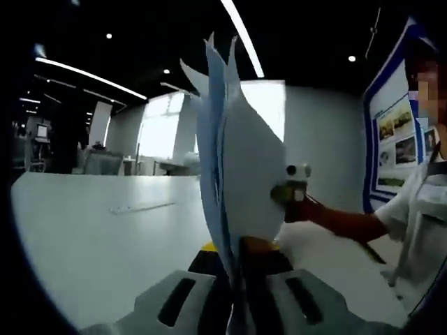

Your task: Organize the stack of printing papers by aligning and flattening the scattered papers on the table

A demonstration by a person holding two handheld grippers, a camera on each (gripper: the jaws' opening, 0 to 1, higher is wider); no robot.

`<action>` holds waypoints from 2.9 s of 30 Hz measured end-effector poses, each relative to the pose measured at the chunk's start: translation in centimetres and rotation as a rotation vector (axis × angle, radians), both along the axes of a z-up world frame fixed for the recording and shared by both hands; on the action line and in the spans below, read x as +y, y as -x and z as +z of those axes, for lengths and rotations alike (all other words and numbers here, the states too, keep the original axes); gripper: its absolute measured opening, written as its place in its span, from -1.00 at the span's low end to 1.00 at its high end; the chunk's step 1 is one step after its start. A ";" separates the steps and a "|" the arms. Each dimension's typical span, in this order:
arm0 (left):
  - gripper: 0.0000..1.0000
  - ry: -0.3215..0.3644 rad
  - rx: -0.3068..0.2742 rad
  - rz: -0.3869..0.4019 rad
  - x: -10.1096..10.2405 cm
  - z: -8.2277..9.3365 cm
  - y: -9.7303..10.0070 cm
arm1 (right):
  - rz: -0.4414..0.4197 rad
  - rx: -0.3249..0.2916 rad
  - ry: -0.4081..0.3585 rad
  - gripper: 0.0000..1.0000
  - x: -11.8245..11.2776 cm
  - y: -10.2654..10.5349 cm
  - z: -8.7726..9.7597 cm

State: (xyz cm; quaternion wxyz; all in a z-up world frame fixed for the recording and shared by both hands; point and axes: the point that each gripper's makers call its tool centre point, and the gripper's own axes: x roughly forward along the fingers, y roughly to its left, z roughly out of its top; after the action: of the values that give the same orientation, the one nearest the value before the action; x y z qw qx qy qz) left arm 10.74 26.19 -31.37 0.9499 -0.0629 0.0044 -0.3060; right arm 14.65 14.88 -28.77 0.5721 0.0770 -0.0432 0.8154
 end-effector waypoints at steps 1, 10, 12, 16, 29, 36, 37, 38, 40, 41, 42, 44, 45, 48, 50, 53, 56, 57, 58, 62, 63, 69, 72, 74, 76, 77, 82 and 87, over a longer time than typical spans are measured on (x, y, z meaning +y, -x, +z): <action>-0.86 0.002 0.000 0.001 0.0 0.0 -0.1 | 0.000 -0.001 -0.005 -1.00 0.0 -0.2 0.1; -0.88 -0.025 0.044 -0.018 -0.5 -1.6 0.0 | 0.016 -0.034 0.048 -1.00 0.2 1.0 -1.8; -0.88 -0.011 0.049 -0.028 -0.5 -1.5 0.2 | 0.027 -0.039 0.045 -1.00 -0.1 1.4 -1.7; -0.86 -0.010 0.054 -0.026 -0.4 -1.6 0.3 | 0.023 -0.043 0.054 -1.00 -0.1 1.6 -1.8; -0.88 0.023 0.009 0.011 0.9 -0.6 1.1 | 0.002 -0.012 0.065 -1.00 -0.2 -0.2 -1.9; -0.88 0.036 0.024 0.014 0.7 0.1 1.6 | -0.015 0.020 0.087 -1.00 -0.1 -0.5 -1.2; -0.88 0.033 0.021 0.013 0.7 0.5 1.8 | -0.015 0.019 0.089 -1.00 -0.2 -0.1 -1.0; -0.88 0.041 0.024 0.011 0.6 0.8 2.0 | -0.016 0.023 0.092 -1.00 -0.3 0.1 -0.7; -0.88 0.091 0.059 -0.003 0.3 1.3 2.5 | -0.014 0.033 0.100 -1.00 -0.4 0.6 -0.2; -0.88 0.124 0.076 -0.004 0.3 1.5 2.8 | -0.010 0.037 0.101 -1.00 -0.4 0.9 0.0; -0.88 0.125 0.085 -0.010 0.3 1.5 3.0 | -0.007 0.037 0.103 -1.00 -0.5 1.3 0.2; -0.88 0.137 0.116 -0.009 0.1 1.7 3.6 | -0.004 0.032 0.115 -1.00 -0.5 2.1 0.4; -0.88 0.138 0.117 -0.009 0.0 1.9 3.9 | -0.003 0.026 0.117 -1.00 -0.6 2.5 0.5; -0.88 0.153 0.139 0.000 -0.3 2.3 4.5 | -0.003 0.052 0.136 -1.00 -0.7 2.9 0.8; -0.88 0.199 0.177 0.008 -0.5 2.4 4.9 | 0.004 0.124 0.162 -1.00 -0.8 3.3 0.9; -0.88 0.293 0.211 -0.002 -0.7 2.7 5.4 | 0.028 0.188 0.148 -1.00 -1.4 4.3 1.3; -0.88 0.369 0.268 -0.030 -1.2 2.3 6.1 | 0.030 0.236 0.178 -1.00 -1.8 5.1 1.1; -0.88 0.379 0.284 -0.032 -1.3 2.1 6.1 | 0.020 0.272 0.202 -1.00 -1.8 4.8 0.9; -0.88 0.386 0.292 -0.040 -1.5 1.9 6.3 | 0.020 0.297 0.217 -1.00 -1.9 4.9 0.8; -0.88 0.455 0.373 -0.051 -2.4 1.0 7.1 | 0.037 0.417 0.274 -1.00 -2.2 5.4 0.2; -0.88 0.470 0.397 -0.049 -2.5 0.7 7.3 | 0.042 0.480 0.313 -1.00 -2.4 5.6 -0.2; -0.89 0.518 0.506 -0.039 -3.7 -1.9 8.4 | -0.014 0.583 0.444 -1.00 -2.7 5.4 -3.8; -0.89 0.490 0.514 0.009 -2.8 -3.5 7.9 | -0.056 0.501 0.479 -1.00 -2.4 5.2 -5.7; -0.90 0.487 0.521 0.012 -2.6 -4.2 7.9 | -0.055 0.508 0.475 -1.00 -2.3 5.2 -5.8; -0.90 0.472 0.521 0.023 -2.4 -4.7 7.9 | -0.067 0.499 0.479 -1.00 -2.3 4.9 -6.1; -0.90 0.451 0.517 0.031 -2.3 -4.9 7.9 | -0.079 0.487 0.478 -1.00 -2.3 4.2 -6.2; -0.90 0.317 0.514 0.073 -1.9 -6.4 7.9 | -0.128 0.458 0.503 -1.00 -2.7 2.1 -7.4; -0.90 0.263 0.520 0.080 -1.7 -7.2 7.8 | -0.145 0.353 0.521 -1.00 -2.9 1.1 -8.8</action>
State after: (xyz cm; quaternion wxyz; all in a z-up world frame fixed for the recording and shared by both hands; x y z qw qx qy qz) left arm 2.97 24.53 -38.61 0.9120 -0.2619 0.2054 -0.2397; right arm 13.53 12.00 -37.57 0.6280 0.0652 0.2615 0.7301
